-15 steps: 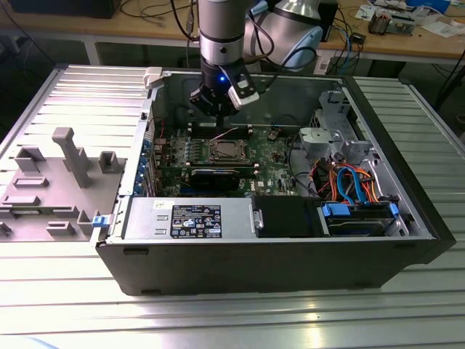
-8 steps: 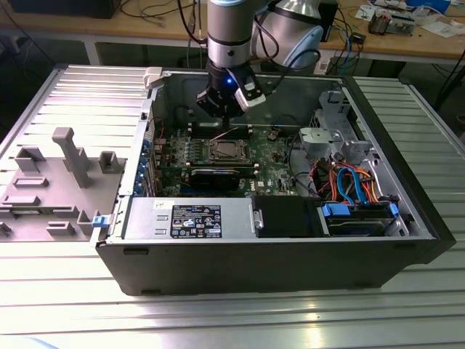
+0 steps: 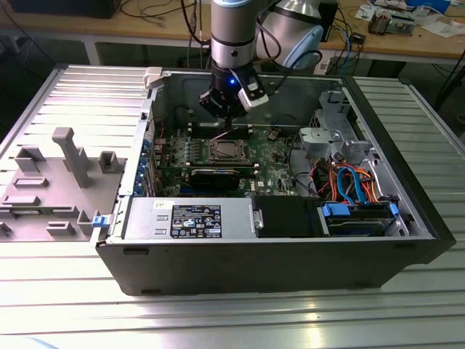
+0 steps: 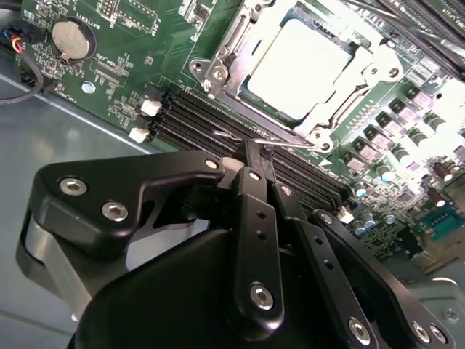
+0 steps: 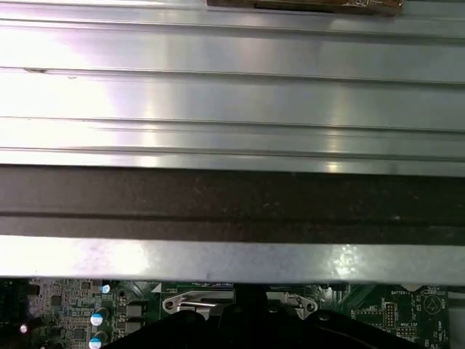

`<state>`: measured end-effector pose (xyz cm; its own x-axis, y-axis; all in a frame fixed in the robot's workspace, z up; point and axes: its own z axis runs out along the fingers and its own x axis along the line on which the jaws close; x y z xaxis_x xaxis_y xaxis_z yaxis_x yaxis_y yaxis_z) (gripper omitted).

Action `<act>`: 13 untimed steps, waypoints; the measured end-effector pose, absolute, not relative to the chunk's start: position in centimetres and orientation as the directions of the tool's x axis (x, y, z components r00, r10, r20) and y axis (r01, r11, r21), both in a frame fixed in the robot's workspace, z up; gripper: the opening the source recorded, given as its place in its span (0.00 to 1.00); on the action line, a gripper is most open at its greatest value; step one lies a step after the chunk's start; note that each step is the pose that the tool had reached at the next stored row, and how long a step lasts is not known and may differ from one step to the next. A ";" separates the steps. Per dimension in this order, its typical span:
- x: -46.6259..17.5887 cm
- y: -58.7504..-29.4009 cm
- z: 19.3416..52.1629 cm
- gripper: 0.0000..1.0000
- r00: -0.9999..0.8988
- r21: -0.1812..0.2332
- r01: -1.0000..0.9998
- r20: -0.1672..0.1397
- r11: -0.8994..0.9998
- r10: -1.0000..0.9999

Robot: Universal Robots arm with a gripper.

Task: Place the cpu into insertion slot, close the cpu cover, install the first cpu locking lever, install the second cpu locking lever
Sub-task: 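Install the first cpu locking lever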

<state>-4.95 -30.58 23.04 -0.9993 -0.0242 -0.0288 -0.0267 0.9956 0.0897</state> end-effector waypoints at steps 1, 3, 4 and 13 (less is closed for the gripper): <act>-4.9 -30.5 23.0 0.11 -0.999 0.090 -0.027 -0.029 0.996 -0.024; -4.7 -30.5 23.0 0.11 -0.999 0.089 -0.027 -0.029 0.996 -0.024; -4.7 -30.5 23.0 0.11 -0.999 0.088 -0.027 -0.029 0.996 -0.024; -4.5 -30.6 22.8 0.11 -0.999 0.086 -0.027 -0.029 0.996 -0.025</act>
